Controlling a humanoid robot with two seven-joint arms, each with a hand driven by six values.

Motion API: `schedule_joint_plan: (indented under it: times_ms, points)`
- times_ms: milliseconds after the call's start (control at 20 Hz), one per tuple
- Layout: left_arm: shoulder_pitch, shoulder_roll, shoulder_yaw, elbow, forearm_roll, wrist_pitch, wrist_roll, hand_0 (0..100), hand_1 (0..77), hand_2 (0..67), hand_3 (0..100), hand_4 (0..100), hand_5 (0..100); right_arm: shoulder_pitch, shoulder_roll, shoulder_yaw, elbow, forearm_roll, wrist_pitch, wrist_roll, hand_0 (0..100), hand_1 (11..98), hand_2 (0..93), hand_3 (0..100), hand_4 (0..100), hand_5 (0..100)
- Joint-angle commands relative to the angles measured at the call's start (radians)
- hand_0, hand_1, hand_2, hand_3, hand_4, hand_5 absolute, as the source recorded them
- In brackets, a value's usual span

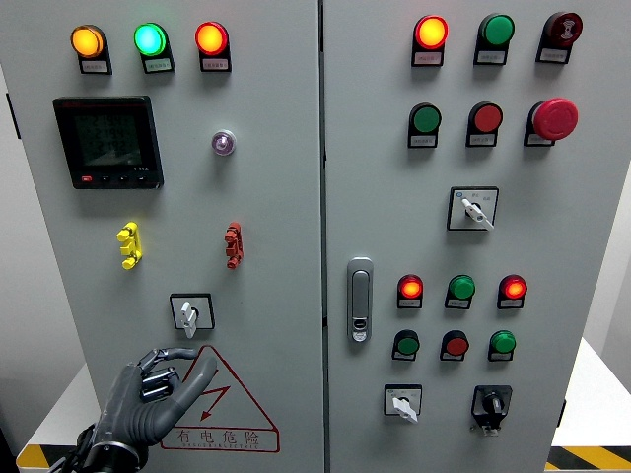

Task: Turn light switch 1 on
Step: 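Raise the left hand toward the black-and-white rotary switch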

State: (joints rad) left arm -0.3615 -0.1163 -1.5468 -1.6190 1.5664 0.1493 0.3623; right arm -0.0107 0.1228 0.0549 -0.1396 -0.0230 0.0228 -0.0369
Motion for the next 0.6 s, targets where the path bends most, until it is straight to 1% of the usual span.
schedule_joint_plan:
  times_ms: [0, 100, 150, 200, 250, 300, 350, 400, 450, 500, 550]
  points:
    - [-0.016, 0.001, -0.003, 0.001, 0.001, 0.044, 0.014, 0, 66.2, 43.4, 100, 100, 100, 0.000, -0.0001, 0.000, 0.000, 0.000, -0.001, 0.000, 0, 19.8, 0.0, 20, 19, 11]
    - [-0.025, 0.003, -0.003, -0.001, 0.004, 0.065, 0.015, 0, 67.8, 44.7, 100, 100, 100, 0.000, -0.0001, 0.000, 0.000, 0.000, 0.000, 0.000, 0, 19.7, 0.0, 20, 19, 11]
    - [-0.033, 0.004, -0.003, -0.001, 0.004, 0.069, 0.015, 0, 70.2, 45.4, 100, 100, 100, 0.000, -0.0001, 0.000, 0.000, 0.000, 0.000, 0.000, 0, 19.7, 0.0, 20, 19, 11]
    - [-0.040, 0.004, -0.003, -0.001, 0.006, 0.069, 0.015, 0, 71.4, 45.7, 100, 100, 100, 0.000, 0.0014, 0.000, 0.000, 0.000, 0.000, 0.000, 0, 19.7, 0.0, 20, 19, 11]
    - [-0.045, 0.004, -0.001, -0.001, 0.006, 0.069, 0.015, 0, 72.3, 45.7, 100, 100, 100, 0.000, -0.0001, 0.000, 0.000, 0.000, 0.000, 0.000, 0, 19.7, 0.0, 20, 19, 11]
    - [-0.046, 0.004, -0.001, -0.001, 0.007, 0.070, 0.015, 0, 73.8, 45.7, 100, 100, 100, 0.000, 0.0014, -0.001, 0.000, 0.000, 0.000, 0.000, 0, 19.7, 0.0, 20, 19, 11]
    - [-0.048, 0.004, -0.001, -0.001, 0.007, 0.070, 0.015, 0, 75.0, 45.7, 100, 100, 100, 0.000, 0.0015, 0.000, 0.000, 0.000, -0.001, 0.000, 0, 19.7, 0.0, 20, 19, 11]
    - [-0.050, 0.004, -0.001, -0.001, 0.007, 0.070, 0.015, 0, 75.3, 45.6, 100, 100, 100, 0.000, -0.0001, 0.000, 0.000, 0.000, -0.001, 0.000, 0, 19.6, 0.0, 20, 19, 11]
    - [-0.056, 0.003, 0.001, -0.001, 0.007, 0.072, 0.017, 0, 75.7, 45.6, 100, 100, 100, 0.000, -0.0001, 0.000, 0.000, 0.000, 0.000, 0.000, 0, 19.6, 0.0, 20, 19, 11]
    - [-0.063, 0.003, 0.001, 0.001, 0.007, 0.079, 0.017, 0, 75.9, 45.6, 100, 100, 100, 0.000, 0.0014, 0.000, 0.000, 0.000, 0.000, 0.000, 0, 19.7, 0.0, 20, 19, 11]
    - [-0.066, 0.003, 0.001, 0.001, 0.009, 0.096, 0.017, 0, 76.2, 45.6, 100, 100, 100, 0.000, -0.0001, 0.000, 0.000, 0.000, 0.000, 0.000, 0, 19.7, 0.0, 20, 19, 11]
